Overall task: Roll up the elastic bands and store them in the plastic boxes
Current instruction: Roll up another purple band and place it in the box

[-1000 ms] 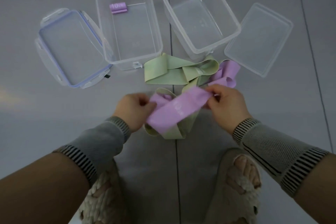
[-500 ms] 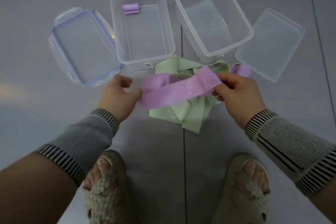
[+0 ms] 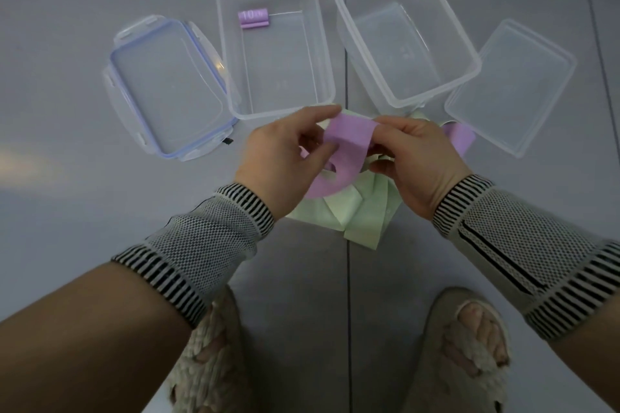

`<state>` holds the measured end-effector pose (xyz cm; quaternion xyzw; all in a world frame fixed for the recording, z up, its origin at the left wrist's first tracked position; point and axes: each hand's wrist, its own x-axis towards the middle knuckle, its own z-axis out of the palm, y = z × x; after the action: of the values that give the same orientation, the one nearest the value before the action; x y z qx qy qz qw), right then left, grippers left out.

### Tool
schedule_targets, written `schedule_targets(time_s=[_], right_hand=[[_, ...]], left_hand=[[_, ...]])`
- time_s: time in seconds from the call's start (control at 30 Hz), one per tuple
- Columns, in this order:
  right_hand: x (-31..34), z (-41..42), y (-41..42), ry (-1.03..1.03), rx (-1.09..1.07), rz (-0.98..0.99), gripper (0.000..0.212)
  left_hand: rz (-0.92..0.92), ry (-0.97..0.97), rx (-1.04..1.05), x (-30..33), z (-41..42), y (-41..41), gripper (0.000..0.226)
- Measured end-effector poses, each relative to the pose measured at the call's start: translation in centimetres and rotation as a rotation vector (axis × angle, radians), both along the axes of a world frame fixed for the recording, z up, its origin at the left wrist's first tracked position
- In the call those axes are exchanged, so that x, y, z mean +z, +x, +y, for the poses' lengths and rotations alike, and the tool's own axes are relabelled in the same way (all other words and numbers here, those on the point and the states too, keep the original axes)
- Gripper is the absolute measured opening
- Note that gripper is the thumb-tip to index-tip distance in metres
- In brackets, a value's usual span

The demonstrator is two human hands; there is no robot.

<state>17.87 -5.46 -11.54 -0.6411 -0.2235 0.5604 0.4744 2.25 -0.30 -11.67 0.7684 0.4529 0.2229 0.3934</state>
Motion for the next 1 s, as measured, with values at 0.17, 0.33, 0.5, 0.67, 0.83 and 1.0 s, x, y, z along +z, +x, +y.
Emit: schedule_targets(time_s=[0.17, 0.33, 0.5, 0.67, 0.83, 1.0], right_hand=[[-0.4, 0.1, -0.3, -0.012, 0.01, 0.003, 0.016], [-0.9, 0.1, -0.6, 0.008, 0.042, -0.12, 0.035], [-0.5, 0.3, -1.3, 0.037, 0.29, -0.167, 0.047], [-0.4, 1.4, -2.9, -0.002, 0.273, -0.229, 0.011], [-0.4, 1.4, -0.5, -0.055, 0.146, -0.159, 0.006], [-2.0, 0.5, 1.5, -0.168, 0.105, -0.154, 0.015]], left_hand=[[0.035, 0.082, 0.006, -0.1, 0.2, -0.3, 0.02], [0.024, 0.186, 0.045, 0.9, 0.5, -0.7, 0.02], [-0.215, 0.21, 0.144, 5.6, 1.4, -0.4, 0.009], [-0.445, -0.242, 0.526, 6.1, 3.1, -0.7, 0.002], [-0.473, -0.542, 0.931, 2.3, 4.1, -5.0, 0.006], [-0.4, -0.78, 1.06, -1.4, 2.7, -7.5, 0.009]])
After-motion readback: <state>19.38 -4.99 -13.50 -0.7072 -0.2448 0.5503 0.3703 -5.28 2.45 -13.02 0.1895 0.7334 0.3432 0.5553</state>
